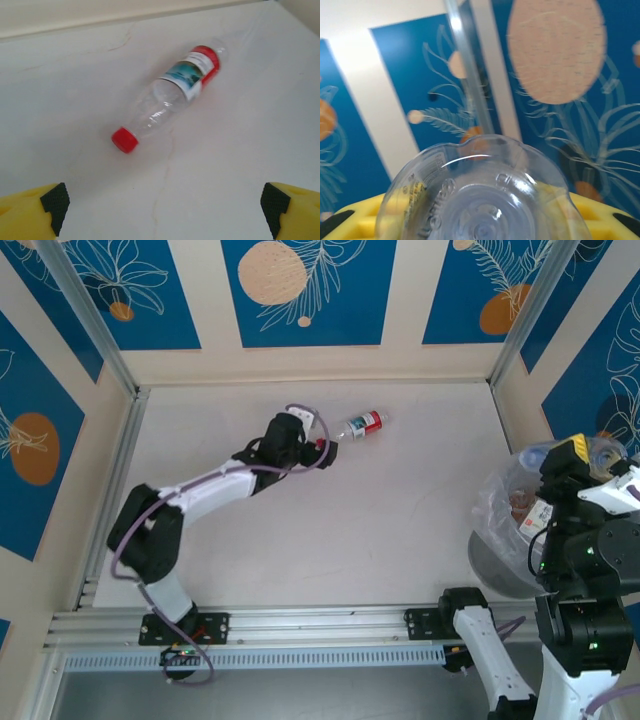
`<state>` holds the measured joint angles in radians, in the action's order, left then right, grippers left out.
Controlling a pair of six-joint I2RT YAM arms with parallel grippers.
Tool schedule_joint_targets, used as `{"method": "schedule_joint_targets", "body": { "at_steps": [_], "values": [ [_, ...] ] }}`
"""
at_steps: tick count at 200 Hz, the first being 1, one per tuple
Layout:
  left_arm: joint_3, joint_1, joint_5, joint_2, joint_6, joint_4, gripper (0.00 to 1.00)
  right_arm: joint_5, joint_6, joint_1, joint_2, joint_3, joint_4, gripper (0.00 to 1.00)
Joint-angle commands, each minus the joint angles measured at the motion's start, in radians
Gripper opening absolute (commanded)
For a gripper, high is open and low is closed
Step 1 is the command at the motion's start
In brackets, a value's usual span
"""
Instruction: Put the plastic bottles in the bin
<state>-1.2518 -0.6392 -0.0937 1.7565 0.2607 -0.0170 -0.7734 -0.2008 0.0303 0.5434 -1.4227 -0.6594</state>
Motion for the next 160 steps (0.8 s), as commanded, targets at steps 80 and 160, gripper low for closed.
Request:
{"method": "schedule_joint_targets", "body": {
  "at_steps": [80,160],
  "values": [
    [-0.54,0.14,0.333,0.491,-0.285,0.3,0.99,-0.247,-0.027,0.01,0.093,0.161,-0.162,0.51],
    [-0.831,0.116,0.43,0.725,-0.345,0.454,0.96,0.433,-0.235,-0.584,0.246,0.239,-0.201,0.83]
  ]
}}
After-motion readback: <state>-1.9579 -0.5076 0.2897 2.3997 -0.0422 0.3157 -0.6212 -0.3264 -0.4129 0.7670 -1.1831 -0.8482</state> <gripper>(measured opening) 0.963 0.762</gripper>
